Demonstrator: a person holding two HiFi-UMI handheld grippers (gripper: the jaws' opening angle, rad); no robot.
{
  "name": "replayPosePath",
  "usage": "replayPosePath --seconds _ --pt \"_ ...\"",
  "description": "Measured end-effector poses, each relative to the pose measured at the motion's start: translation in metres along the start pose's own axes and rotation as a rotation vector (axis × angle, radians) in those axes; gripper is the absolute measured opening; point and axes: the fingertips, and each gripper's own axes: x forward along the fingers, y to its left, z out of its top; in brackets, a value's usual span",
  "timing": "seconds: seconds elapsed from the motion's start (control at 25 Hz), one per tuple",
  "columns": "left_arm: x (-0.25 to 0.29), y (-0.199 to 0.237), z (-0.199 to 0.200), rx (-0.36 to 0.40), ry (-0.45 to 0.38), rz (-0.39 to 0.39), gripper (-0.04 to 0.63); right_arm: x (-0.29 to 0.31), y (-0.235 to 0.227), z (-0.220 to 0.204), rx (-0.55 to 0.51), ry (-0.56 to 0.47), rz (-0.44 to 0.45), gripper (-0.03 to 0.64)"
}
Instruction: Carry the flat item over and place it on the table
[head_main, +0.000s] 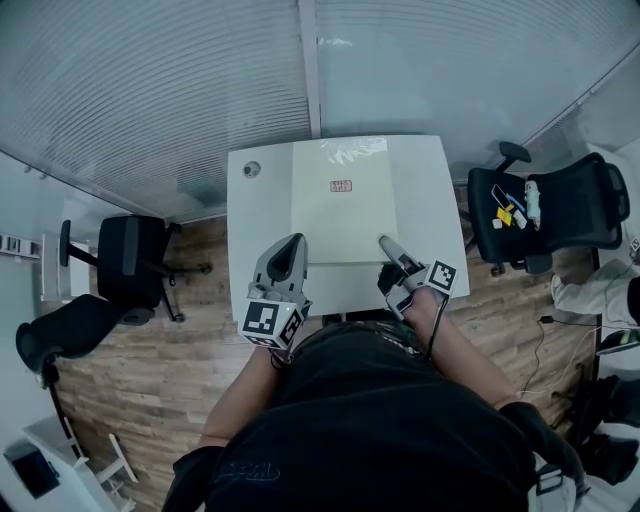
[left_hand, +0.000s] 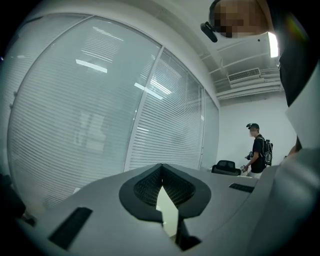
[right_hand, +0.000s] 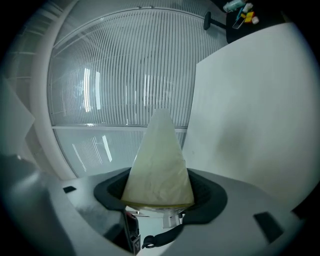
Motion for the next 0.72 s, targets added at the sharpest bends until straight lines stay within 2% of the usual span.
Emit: replayPosePath --seconds 0.32,0.72 --pt "0.024 0.014 -0.012 -0.019 0.048 -0.003 0.012 0.005 -0.025 0.015 -0.02 0.014 -0.071 0.29" --pt "0.054 0.015 -0.03 -0.036 0.095 -0.007 0.012 0.001 -0.053 0.026 0.009 0.025 -0.142 0.29"
